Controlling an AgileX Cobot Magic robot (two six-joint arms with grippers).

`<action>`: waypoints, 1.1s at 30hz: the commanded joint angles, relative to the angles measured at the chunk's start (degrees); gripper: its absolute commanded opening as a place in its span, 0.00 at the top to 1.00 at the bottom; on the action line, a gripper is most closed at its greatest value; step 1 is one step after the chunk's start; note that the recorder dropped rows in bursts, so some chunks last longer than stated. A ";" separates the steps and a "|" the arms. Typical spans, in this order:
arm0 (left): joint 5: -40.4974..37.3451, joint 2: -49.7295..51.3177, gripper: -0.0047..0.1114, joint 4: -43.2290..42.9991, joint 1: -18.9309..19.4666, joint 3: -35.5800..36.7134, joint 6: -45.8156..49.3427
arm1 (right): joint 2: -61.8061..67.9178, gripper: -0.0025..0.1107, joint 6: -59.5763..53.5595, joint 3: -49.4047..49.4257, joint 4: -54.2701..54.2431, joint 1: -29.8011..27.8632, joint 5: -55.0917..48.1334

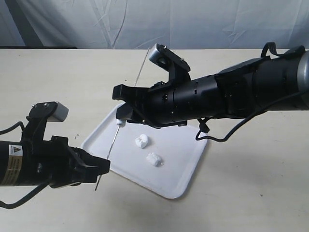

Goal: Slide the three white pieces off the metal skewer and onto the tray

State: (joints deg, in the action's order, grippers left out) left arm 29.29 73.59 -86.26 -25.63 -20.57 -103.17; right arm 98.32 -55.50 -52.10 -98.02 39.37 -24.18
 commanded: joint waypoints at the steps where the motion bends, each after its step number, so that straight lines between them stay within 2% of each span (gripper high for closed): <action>1: 0.78 0.13 0.96 0.82 -0.24 -0.22 0.52 | -0.55 0.77 -0.39 -0.23 -0.92 0.07 -0.78; 4: 0.92 0.13 0.96 0.82 -0.24 -0.22 0.52 | -0.55 0.82 -0.39 -0.23 -1.19 0.07 -0.87; 8: 0.90 0.13 0.96 0.82 -0.24 -0.22 0.94 | -0.55 0.98 -0.39 -0.23 -1.19 0.07 -0.87; 14: 0.90 0.13 0.96 0.82 -0.24 -0.22 1.48 | -0.55 0.98 -0.39 -0.23 -1.75 0.07 -0.41; 20: 1.36 0.13 0.96 -4.06 -0.24 -0.22 -1.39 | -0.55 0.98 -0.39 -1.14 -1.93 0.07 2.07; 26: 1.46 0.13 0.96 -4.14 -0.24 2.21 -1.39 | -0.55 0.98 -0.39 -3.66 -1.93 0.07 4.50; 33: 6.17 0.03 0.96 -3.31 -0.24 3.24 -1.27 | -0.43 0.98 -0.39 -3.66 -1.93 0.07 10.21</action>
State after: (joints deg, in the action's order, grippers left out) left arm 31.07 73.63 -88.35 -25.53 -18.12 -104.62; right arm 98.32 -55.50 -55.03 -98.59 40.09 -18.58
